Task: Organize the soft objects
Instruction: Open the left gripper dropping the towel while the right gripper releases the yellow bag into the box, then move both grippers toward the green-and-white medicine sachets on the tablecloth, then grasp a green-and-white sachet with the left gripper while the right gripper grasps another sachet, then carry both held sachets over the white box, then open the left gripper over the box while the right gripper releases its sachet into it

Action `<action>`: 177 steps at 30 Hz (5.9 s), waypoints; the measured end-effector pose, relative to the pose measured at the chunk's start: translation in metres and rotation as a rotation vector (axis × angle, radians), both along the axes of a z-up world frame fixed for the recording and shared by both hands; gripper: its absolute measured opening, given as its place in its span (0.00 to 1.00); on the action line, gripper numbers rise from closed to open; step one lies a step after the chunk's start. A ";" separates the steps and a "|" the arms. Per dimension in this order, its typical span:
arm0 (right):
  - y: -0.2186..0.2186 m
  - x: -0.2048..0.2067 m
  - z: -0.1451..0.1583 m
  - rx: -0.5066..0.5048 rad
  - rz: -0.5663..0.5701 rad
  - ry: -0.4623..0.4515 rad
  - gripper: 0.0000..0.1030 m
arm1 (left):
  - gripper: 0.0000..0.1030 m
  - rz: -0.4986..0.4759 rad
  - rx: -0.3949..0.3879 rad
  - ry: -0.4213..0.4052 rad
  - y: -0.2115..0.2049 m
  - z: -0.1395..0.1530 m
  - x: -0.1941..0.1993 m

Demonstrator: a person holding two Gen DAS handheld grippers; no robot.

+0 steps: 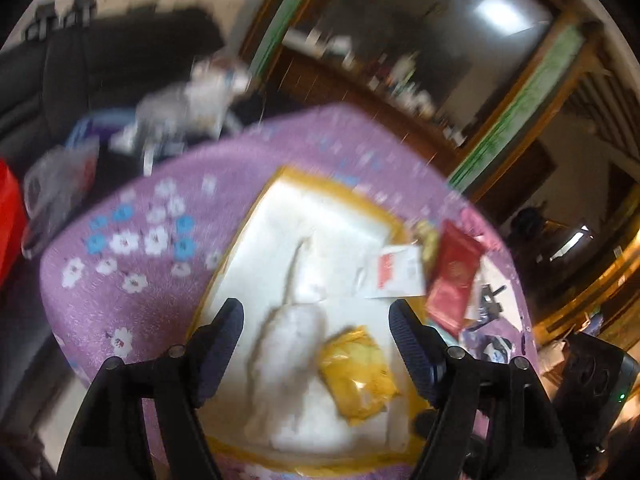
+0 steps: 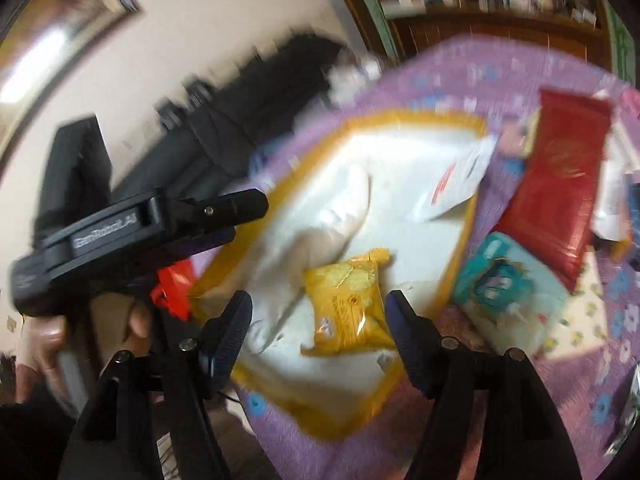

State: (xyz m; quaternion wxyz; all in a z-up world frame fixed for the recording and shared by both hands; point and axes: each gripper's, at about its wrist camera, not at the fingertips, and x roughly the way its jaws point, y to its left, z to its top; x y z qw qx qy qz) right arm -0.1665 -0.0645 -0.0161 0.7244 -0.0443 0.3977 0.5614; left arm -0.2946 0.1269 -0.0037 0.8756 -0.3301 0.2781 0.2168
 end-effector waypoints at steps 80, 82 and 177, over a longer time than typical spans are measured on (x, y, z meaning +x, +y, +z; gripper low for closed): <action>-0.187 0.224 -0.065 0.023 -0.667 0.388 0.26 | 0.20 -0.635 -0.187 0.202 -0.209 -0.046 0.158; -0.187 0.214 -0.059 0.028 -0.682 0.348 0.24 | 0.20 -0.630 -0.187 0.183 -0.205 -0.044 0.154; -0.005 0.038 -0.004 0.022 0.029 0.134 0.60 | 0.62 0.034 -0.105 0.166 0.021 -0.021 0.035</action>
